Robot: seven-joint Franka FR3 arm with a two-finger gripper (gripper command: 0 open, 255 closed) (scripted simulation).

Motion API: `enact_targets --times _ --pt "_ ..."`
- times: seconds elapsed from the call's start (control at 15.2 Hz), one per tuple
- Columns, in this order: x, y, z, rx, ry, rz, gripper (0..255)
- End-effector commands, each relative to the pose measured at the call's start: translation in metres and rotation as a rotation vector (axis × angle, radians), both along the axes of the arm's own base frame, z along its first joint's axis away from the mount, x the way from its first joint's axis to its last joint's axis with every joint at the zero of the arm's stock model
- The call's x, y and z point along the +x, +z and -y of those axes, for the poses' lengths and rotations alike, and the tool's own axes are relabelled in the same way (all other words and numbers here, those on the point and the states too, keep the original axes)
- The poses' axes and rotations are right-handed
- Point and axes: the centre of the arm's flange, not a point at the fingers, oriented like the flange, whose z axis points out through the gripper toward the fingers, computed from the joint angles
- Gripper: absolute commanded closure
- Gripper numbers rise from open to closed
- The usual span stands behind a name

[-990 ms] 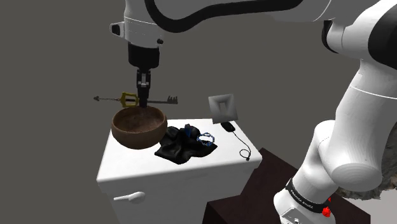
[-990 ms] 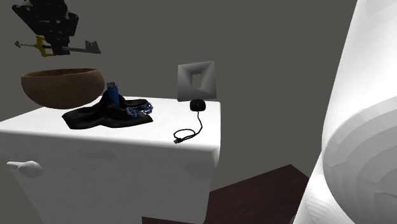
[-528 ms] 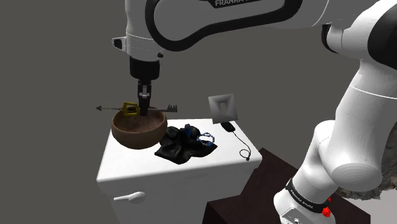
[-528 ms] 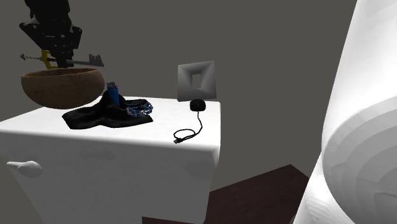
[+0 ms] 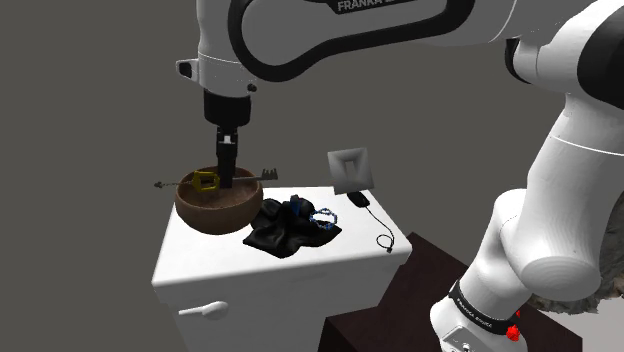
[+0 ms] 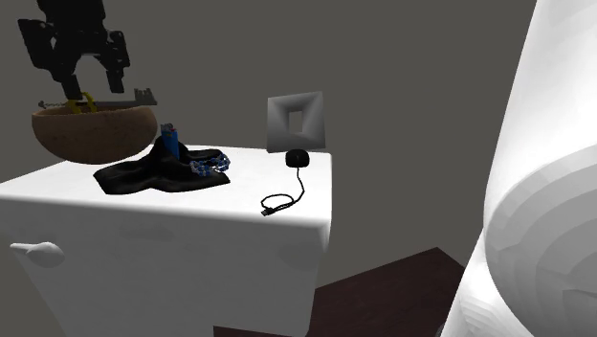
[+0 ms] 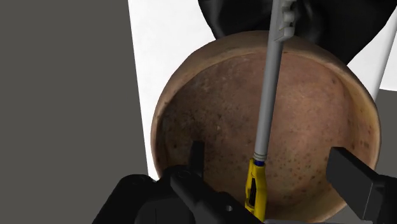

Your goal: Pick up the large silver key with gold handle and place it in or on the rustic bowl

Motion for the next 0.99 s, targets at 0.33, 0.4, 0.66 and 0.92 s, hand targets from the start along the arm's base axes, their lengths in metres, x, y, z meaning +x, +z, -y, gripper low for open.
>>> enact_targets --times 0.33,0.4,0.66,0.92 --pt "-0.002 0.039 0.002 0.000 0.000 0.000 0" --pt "-0.003 0.050 0.002 0.000 0.000 0.000 0" --pt "-0.003 0.050 0.002 0.000 0.000 0.000 0" --pt "-0.003 0.050 0.002 0.000 0.000 0.000 0"
